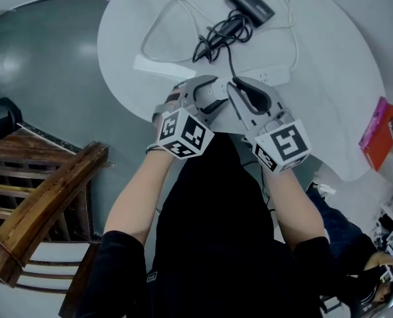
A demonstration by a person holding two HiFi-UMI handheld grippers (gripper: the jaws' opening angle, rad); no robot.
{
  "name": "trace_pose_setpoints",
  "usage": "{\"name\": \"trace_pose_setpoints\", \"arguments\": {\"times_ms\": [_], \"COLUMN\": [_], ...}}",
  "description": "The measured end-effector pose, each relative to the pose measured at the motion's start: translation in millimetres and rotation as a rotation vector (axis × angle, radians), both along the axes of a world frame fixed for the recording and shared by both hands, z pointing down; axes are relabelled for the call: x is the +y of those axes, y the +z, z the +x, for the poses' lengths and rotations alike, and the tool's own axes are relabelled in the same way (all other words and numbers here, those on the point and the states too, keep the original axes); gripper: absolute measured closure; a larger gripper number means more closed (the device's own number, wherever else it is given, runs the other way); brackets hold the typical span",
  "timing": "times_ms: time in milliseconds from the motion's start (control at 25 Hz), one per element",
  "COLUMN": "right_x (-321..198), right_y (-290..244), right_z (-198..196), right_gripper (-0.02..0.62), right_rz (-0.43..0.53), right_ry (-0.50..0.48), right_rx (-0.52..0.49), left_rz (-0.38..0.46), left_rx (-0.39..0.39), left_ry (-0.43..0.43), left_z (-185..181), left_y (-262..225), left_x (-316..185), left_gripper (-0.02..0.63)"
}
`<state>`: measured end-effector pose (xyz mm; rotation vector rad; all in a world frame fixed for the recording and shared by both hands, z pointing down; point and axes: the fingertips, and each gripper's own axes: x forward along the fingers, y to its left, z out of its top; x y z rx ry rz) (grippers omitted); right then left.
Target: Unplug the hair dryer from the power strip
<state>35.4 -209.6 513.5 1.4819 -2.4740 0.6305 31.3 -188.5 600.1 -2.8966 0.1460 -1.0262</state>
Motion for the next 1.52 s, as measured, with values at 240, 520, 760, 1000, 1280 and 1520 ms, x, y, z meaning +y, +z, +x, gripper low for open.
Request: {"name": "trace_pose_setpoints", "arguments": {"times_ms": [240, 520, 760, 1000, 1280, 1520], "right_x": [7.4, 26.4, 37.3, 43.0, 57.5, 68.8], "right_y": [8.3, 31.3, 45.1, 6.9, -64.0, -114.9], "right_z": [33.5, 48.2, 51.7, 67.6, 78.4, 97.5], "right_gripper": [0.529, 0.528, 0.528, 0.528, 0.529, 0.529], "right_rz": [-0.107, -0.207, -0.261, -0.196, -0.065, 0.047], "right_ry": [0.024, 0.062, 0.087, 0.151, 0.210, 0.211], "right_rx": [-0.063, -0.074, -0.078, -0.006, 0.022, 0.047], "left_rz": [-0.026, -0.096, -0.071, -0.025, 0.012, 0.017], "left_rx": [0.014, 0.077, 0.139, 0.226, 0.296, 0.338], "left_ry": [-0.018, -0.045, -0.097, -0.149, -0.207, -0.266], "left_z": [-1.3, -8.1, -20.6, -40.2, -60.7, -61.3], "left_y": [-0.3, -25.8, -67.4, -120.9, -175.5, -207.5], "left_x": [-1.1, 3.5, -0.9, -10.1, -12.5, -13.6], "left_gripper": [0.364, 0.357, 0.371, 0.393, 0.413, 0.419]}}
